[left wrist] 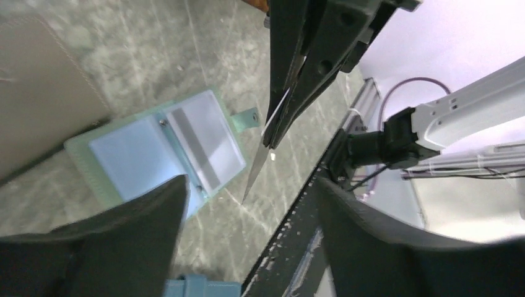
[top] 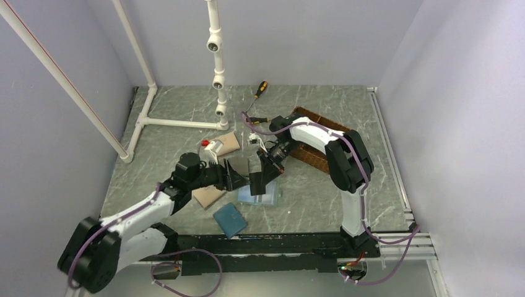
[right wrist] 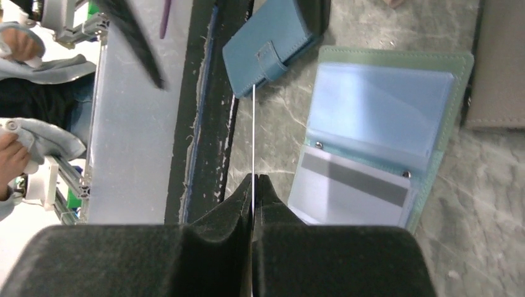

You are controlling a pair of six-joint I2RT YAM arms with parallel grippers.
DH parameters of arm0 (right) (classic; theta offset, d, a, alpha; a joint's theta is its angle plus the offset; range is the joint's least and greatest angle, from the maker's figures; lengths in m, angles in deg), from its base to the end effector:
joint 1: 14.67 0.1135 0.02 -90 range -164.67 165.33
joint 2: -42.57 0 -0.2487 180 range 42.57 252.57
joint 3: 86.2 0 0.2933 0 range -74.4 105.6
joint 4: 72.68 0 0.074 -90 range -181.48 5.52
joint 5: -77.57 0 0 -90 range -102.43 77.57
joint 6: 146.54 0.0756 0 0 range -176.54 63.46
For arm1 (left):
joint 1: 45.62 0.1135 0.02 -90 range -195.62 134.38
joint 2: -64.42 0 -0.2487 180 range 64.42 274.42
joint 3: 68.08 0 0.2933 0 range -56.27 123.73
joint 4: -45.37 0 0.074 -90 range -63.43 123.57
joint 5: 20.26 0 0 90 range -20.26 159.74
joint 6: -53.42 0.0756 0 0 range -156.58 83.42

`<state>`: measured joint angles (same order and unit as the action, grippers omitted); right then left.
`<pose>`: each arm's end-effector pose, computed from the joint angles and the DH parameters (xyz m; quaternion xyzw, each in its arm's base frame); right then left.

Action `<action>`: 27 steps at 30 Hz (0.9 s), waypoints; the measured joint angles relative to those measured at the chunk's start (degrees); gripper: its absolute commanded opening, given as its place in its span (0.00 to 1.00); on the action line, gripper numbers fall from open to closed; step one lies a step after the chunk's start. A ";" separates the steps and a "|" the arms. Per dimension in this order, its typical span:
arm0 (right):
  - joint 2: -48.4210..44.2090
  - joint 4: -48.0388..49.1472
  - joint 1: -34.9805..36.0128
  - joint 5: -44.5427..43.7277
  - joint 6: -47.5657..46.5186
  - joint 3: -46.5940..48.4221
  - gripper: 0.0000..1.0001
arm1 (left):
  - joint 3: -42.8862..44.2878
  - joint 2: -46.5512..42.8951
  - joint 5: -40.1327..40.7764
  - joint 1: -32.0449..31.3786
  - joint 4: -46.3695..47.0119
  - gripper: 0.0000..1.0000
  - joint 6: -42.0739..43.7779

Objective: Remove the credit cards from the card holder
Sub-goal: Place the credit card in the storage box.

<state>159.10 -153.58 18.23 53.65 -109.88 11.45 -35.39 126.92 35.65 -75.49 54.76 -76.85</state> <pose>0.2906 0.2703 0.1380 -0.5370 0.6414 0.5473 0.0261 0.2284 -0.1800 0.1406 0.0954 0.7971 -0.5105 0.3082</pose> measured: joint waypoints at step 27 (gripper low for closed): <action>-23.85 22.82 -14.69 -38.03 15.58 -6.43 0.00 | 45.29 7.34 19.30 0.33 -53.88 0.91 21.64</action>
<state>135.26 -130.76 3.55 15.62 -94.29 5.02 9.90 134.27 54.95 -75.16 0.88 -55.21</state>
